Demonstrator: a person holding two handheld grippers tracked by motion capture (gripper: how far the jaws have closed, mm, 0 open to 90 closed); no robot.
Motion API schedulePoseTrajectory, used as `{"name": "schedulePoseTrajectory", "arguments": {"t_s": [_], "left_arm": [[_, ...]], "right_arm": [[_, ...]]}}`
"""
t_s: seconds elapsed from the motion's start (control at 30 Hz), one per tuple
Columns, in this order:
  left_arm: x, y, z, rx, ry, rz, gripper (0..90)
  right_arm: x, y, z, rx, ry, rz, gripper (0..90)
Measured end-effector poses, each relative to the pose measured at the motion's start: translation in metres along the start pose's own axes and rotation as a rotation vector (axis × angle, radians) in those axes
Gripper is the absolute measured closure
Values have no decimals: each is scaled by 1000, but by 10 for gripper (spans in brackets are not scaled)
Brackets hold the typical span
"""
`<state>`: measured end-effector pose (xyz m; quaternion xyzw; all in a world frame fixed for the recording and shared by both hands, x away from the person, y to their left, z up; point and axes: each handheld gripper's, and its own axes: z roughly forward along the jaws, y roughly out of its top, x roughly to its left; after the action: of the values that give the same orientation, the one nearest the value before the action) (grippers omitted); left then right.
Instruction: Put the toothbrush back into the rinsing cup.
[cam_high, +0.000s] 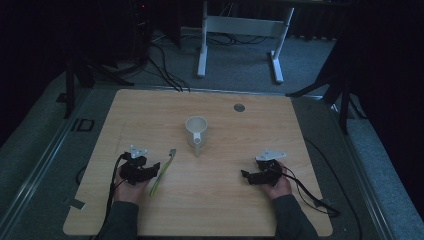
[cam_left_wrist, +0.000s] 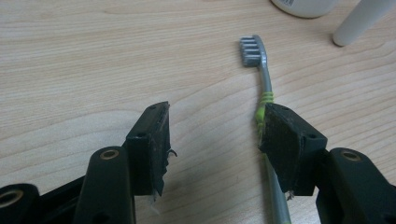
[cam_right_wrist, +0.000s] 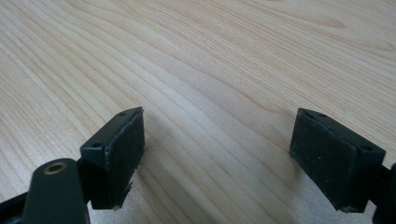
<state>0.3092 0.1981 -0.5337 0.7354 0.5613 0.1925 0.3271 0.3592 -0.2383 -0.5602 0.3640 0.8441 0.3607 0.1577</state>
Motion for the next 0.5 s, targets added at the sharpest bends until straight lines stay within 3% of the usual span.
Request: {"name": "schedulePoseTrajectory", "arguments": {"t_s": [0.33,0.5], "left_arm": [[1,1,-7,-11,2,-4,444],[-3,5,-14,-11,-18,-1,454]], "right_arm": [[0,0,0,0,0,0,176],[0,0,0,0,0,0,176]]}}
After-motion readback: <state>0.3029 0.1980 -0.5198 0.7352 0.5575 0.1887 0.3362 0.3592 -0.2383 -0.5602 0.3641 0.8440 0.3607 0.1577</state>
